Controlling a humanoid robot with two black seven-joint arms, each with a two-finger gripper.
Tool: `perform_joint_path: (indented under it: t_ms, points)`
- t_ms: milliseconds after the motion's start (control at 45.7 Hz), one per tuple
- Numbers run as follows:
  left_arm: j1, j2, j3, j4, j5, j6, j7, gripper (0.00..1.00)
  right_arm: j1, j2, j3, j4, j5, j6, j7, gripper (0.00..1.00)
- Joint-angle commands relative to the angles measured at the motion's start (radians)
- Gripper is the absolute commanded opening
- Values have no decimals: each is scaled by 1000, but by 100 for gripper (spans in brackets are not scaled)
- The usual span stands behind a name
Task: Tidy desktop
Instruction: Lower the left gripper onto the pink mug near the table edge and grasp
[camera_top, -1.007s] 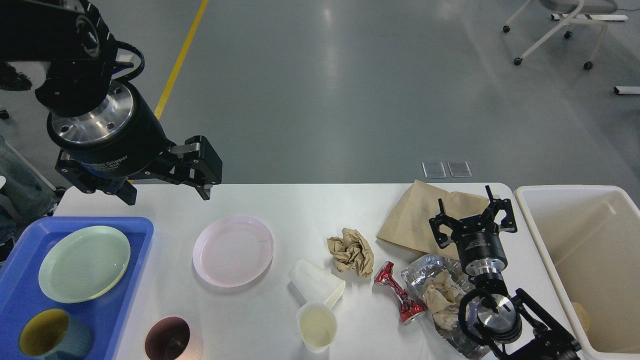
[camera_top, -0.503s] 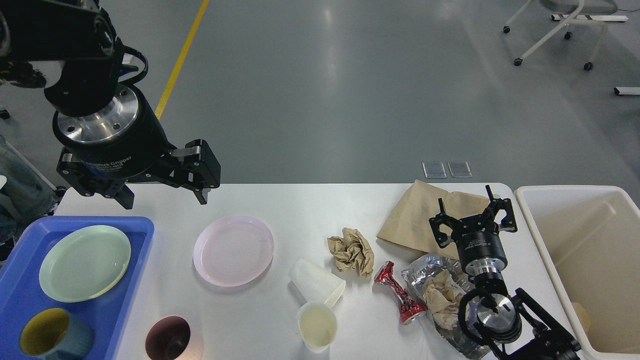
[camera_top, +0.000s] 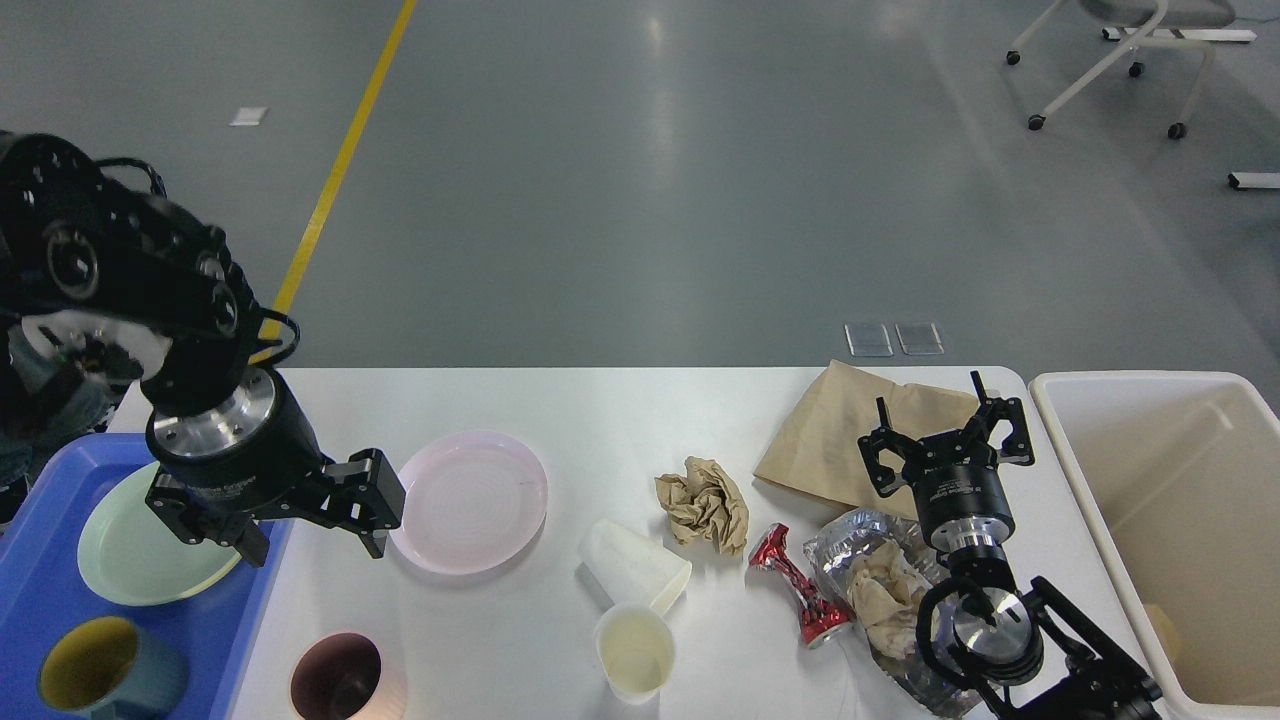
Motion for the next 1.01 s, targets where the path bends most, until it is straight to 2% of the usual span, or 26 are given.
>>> perform_joint_path:
  t_ms: [0, 197, 372, 700, 941, 985]
  points:
    - [165, 74, -55, 17, 183, 103, -2, 91, 0, 0, 0, 0, 0, 0, 0, 100]
    - [419, 113, -132, 83, 441, 245, 0, 91, 0, 0, 0, 0, 0, 0, 0, 100]
    - [502, 114, -133, 111, 500, 334, -2, 91, 0, 0, 0, 0, 0, 0, 0, 100]
    - [606, 88, -138, 167, 543, 376, -2, 82, 0, 1, 0, 0, 0, 0, 0, 100]
    - [672, 87, -138, 213, 561, 379, -2, 70, 0, 1, 0, 0, 0, 0, 0, 100]
    - [683, 85, -138, 224, 561, 379, 0, 64, 0, 1, 0, 0, 0, 0, 0, 100]
